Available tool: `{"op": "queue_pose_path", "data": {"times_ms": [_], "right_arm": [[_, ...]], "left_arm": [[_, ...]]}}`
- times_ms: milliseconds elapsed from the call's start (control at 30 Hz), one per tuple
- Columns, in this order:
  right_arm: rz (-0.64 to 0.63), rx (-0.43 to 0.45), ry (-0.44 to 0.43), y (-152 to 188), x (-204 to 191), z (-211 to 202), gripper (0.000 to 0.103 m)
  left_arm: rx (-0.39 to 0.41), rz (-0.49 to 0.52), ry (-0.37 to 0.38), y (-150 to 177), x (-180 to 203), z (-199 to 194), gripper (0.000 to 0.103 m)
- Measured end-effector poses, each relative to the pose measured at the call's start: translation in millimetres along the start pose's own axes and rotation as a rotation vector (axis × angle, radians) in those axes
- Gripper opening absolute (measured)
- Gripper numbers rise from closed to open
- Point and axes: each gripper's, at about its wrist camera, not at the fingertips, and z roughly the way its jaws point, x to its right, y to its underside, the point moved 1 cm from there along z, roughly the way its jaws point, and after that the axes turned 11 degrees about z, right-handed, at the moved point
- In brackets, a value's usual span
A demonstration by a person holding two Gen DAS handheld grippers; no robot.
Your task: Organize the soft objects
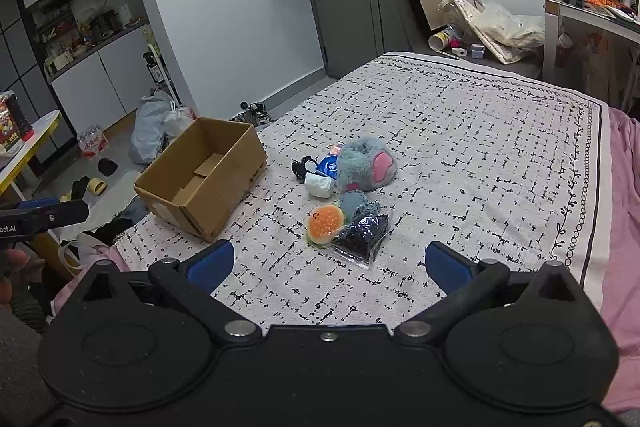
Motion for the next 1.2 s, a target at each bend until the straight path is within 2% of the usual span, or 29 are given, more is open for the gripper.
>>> {"op": "queue_pose_path", "data": {"times_ms": [1200], "right_arm": [[-0.007, 0.008, -0.003, -0.6, -6.2, -1.0, 0.103]], "left_arm": [[0.005, -0.012, 0.029, -1.3, -3.9, -0.1, 0.103]]}}
